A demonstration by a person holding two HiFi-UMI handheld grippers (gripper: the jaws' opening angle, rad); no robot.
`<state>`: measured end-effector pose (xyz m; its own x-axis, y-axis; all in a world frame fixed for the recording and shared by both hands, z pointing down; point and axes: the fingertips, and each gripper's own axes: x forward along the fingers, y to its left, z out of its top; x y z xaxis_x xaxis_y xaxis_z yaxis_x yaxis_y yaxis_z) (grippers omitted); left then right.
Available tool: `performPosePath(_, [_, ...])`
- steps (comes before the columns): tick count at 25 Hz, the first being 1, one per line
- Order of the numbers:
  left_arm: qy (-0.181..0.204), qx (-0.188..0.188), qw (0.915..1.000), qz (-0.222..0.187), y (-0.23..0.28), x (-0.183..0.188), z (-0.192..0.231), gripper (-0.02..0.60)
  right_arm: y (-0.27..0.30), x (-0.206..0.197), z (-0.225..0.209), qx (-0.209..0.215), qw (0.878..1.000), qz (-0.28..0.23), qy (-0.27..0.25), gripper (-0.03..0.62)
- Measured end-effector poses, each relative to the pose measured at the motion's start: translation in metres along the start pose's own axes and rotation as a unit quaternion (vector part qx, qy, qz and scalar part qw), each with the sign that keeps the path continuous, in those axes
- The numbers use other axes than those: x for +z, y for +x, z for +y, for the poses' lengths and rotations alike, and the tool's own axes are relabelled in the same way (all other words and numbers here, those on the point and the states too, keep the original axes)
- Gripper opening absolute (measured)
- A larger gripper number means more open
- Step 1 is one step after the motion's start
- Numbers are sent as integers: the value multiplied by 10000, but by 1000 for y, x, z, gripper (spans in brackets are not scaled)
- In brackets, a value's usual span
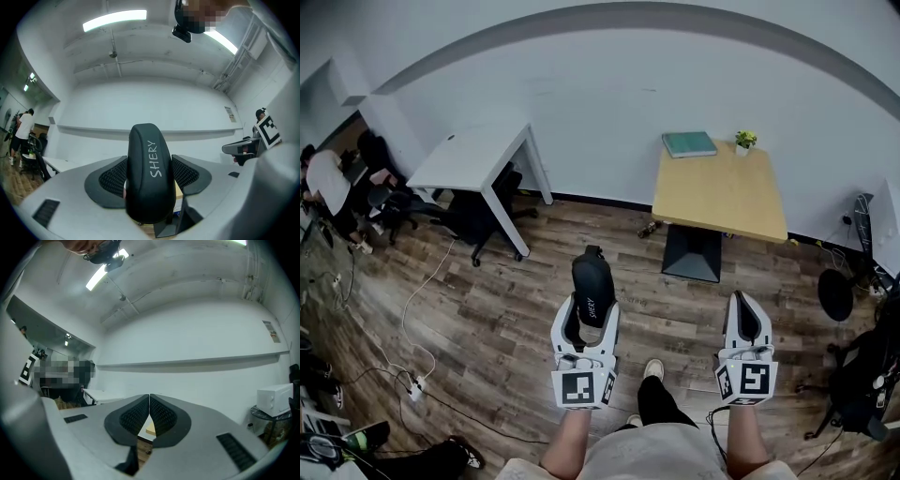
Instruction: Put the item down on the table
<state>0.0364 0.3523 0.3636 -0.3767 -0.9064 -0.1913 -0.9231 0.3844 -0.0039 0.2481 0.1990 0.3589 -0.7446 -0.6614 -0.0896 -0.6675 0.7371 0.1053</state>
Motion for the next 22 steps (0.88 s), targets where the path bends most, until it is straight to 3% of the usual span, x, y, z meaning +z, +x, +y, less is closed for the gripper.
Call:
performPosePath(12, [212,-80,9997,126,109,-12,14,304,110,-18,-28,64,9995,2,309,17])
performPosePath(22, [311,-391,9980,386,211,-34,-8,304,177,-56,-86,-258,9971,199,685,17])
